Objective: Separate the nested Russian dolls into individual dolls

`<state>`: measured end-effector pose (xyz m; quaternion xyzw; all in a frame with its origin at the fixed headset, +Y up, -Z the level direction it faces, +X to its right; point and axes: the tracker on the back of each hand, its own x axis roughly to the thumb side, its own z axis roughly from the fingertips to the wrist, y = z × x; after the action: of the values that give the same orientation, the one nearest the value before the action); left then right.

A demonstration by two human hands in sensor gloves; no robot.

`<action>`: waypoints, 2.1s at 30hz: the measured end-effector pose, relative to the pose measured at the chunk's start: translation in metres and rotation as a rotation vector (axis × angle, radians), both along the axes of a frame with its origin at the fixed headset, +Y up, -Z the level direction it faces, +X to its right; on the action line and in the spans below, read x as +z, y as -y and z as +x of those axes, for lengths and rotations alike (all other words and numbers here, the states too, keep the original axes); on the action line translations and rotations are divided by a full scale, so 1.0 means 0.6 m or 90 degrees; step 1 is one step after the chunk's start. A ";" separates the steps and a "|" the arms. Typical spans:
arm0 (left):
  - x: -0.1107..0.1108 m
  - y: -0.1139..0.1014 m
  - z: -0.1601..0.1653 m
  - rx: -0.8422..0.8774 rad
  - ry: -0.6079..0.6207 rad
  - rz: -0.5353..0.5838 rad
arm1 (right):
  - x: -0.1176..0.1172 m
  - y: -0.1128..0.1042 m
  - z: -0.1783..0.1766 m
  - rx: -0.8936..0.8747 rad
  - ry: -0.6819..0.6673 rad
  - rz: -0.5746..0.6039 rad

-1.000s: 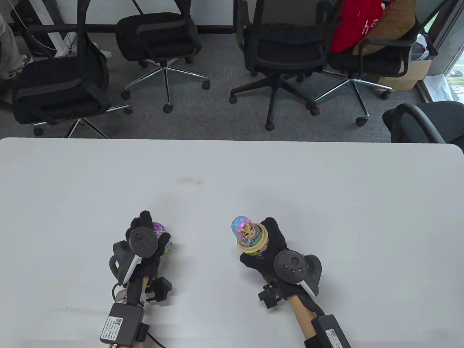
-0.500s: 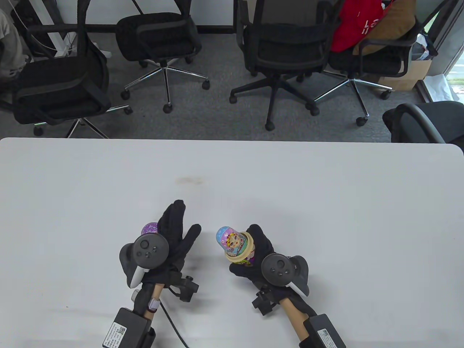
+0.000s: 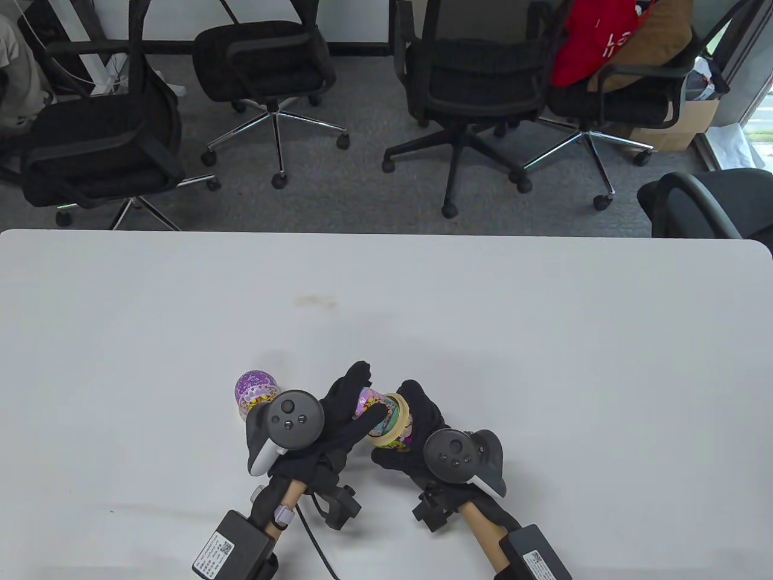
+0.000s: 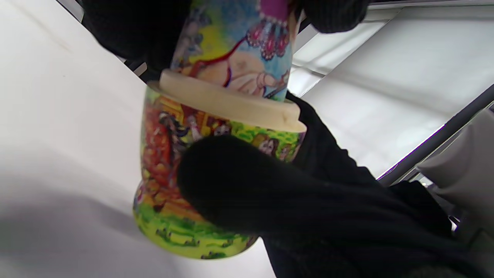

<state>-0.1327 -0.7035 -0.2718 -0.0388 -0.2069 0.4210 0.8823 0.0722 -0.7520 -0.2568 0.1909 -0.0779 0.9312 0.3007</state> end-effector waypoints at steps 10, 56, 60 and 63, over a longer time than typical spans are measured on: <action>0.006 -0.020 -0.018 0.035 -0.051 0.081 | -0.008 0.001 0.014 0.041 0.020 0.009; -0.029 0.014 -0.108 -0.298 -0.268 0.061 | -0.038 0.012 0.110 -0.032 0.168 -0.015; -0.041 0.039 -0.140 -0.345 -0.315 0.017 | -0.038 0.011 0.109 -0.032 0.167 -0.015; -0.047 0.059 -0.157 -0.370 -0.331 -0.021 | -0.037 0.010 0.109 -0.032 0.166 -0.016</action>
<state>-0.2271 -0.7388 -0.3003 -0.0019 0.0495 0.1525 0.9871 0.1377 -0.7581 -0.2793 0.0625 -0.1097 0.9410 0.3138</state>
